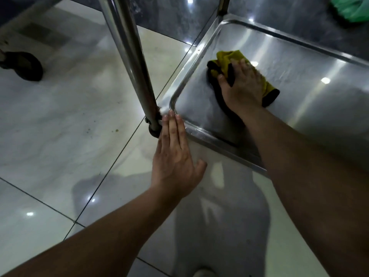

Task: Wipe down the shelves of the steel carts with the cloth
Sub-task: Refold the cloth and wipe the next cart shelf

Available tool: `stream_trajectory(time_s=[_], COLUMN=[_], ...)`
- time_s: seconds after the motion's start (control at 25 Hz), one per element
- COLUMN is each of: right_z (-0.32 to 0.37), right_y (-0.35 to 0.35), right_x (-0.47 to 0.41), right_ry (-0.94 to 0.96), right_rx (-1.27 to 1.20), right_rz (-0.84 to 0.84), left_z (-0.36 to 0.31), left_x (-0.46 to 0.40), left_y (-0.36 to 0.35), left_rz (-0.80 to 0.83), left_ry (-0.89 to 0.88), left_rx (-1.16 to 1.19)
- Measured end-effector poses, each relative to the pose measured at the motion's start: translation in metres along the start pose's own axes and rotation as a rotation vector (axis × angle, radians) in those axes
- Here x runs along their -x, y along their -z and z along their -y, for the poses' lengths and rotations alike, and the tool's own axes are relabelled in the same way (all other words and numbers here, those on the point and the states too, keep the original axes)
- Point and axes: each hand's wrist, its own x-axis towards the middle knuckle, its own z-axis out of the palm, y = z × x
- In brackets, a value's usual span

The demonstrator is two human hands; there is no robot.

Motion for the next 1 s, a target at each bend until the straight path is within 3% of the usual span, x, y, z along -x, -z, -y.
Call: stream_trajectory(time_s=[0.04, 0.2, 0.24, 0.36, 0.44, 0.64, 0.76, 0.88, 1.0], right_z=[0.005, -0.015, -0.031, -0.063, -0.060, -0.069, -0.074, -0.070, -0.075], right_y=[-0.005, -0.005, 0.002, 0.024, 0.023, 0.029, 0.033, 0.031, 0.030], right_x=[0.014, 0.091, 0.084, 0.040, 0.042, 0.136, 0.137, 0.139, 0.144], right_ry=[0.019, 0.408, 0.408, 0.017, -0.084, 0.246, 0.199, 0.205, 0.166], right_rx=[-0.003, -0.015, 0.002, 0.026, -0.003, -0.038, 0.040, 0.046, -0.004], right_rz=[-0.027, -0.012, -0.004, -0.012, -0.003, -0.034, -0.020, -0.029, -0.044], left_z=[-0.002, 0.004, 0.006, 0.000, -0.004, -0.012, -0.029, -0.066, -0.094], left_x=[-0.001, 0.002, 0.002, -0.001, -0.004, -0.003, -0.007, -0.012, -0.010], left_y=[0.000, 0.004, 0.005, 0.002, 0.002, 0.007, 0.014, 0.006, -0.007], left_rz=[0.008, 0.008, 0.006, 0.016, 0.032, 0.074, 0.054, -0.014, 0.024], left_ry=[0.010, -0.015, -0.031, -0.027, 0.033, 0.037, 0.027, -0.317, -0.224], left_rx=[-0.003, -0.059, -0.074, -0.103, -0.108, -0.203, -0.156, -0.072, -0.011])
